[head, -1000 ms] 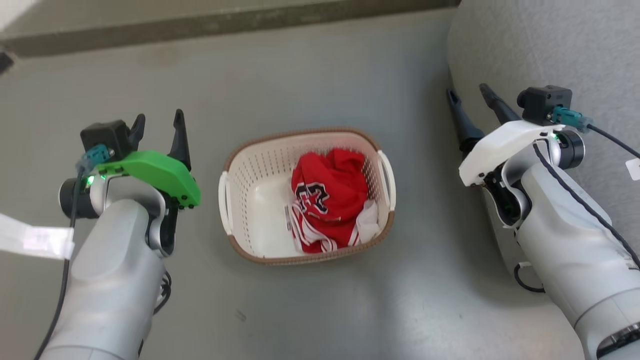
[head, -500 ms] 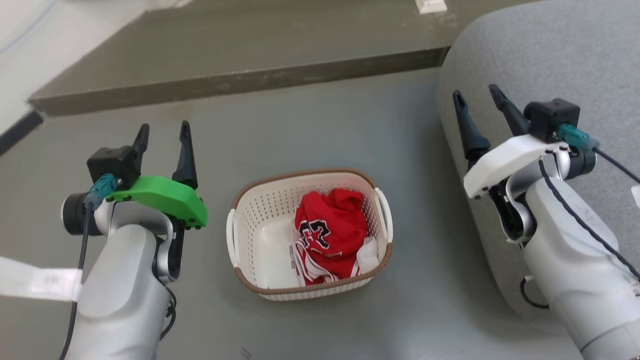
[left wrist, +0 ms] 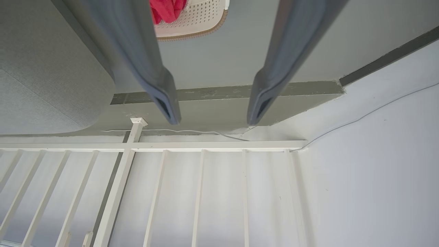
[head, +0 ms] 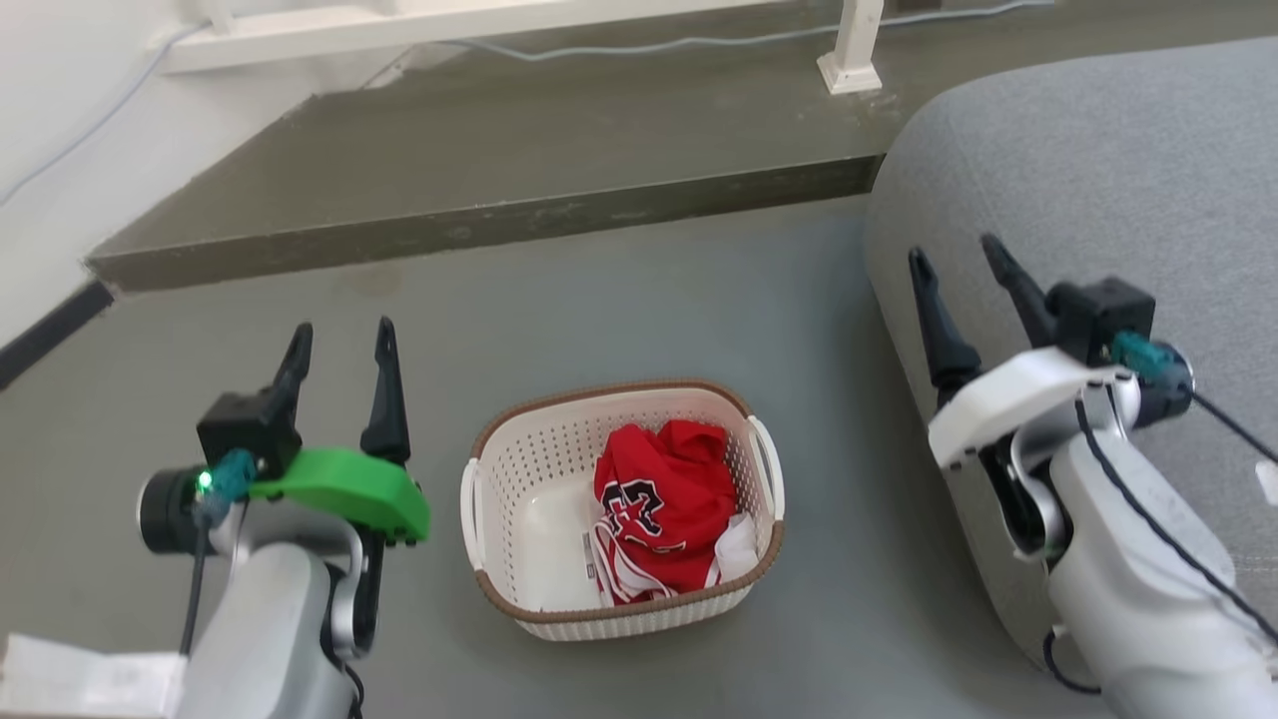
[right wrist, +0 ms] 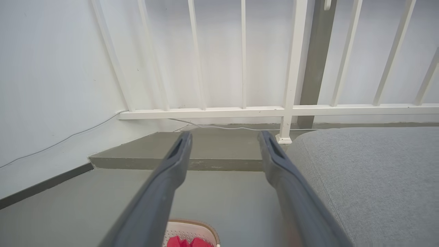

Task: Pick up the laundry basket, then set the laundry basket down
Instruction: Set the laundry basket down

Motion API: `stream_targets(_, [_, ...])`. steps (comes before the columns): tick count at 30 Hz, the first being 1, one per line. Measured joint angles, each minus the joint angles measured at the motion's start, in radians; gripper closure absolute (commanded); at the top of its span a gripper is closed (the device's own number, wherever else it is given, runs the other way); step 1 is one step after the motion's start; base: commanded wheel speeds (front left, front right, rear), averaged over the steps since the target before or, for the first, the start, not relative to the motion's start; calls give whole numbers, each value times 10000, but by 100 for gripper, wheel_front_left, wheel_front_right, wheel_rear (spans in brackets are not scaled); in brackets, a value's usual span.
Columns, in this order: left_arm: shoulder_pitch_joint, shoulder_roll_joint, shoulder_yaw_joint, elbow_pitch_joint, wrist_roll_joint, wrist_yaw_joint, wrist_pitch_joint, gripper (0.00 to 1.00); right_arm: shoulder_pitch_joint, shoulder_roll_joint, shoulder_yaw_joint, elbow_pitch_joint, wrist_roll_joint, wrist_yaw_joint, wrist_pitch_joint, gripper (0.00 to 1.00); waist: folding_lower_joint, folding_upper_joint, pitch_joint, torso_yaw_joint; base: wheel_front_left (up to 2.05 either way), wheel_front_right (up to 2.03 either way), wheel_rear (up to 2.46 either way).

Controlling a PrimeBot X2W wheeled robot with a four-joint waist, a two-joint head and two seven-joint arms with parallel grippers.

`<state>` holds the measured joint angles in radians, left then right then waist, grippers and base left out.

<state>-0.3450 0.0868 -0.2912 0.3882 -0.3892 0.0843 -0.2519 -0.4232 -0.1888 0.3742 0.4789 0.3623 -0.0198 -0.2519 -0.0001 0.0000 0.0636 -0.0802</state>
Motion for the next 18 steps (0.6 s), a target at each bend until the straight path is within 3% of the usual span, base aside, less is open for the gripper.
stream_targets(18, [2227,-12,155,-1517,545,128,0,0,1947,8,-393,-1308,-435,-272,0,0,0,0,-699,52,0,0,0])
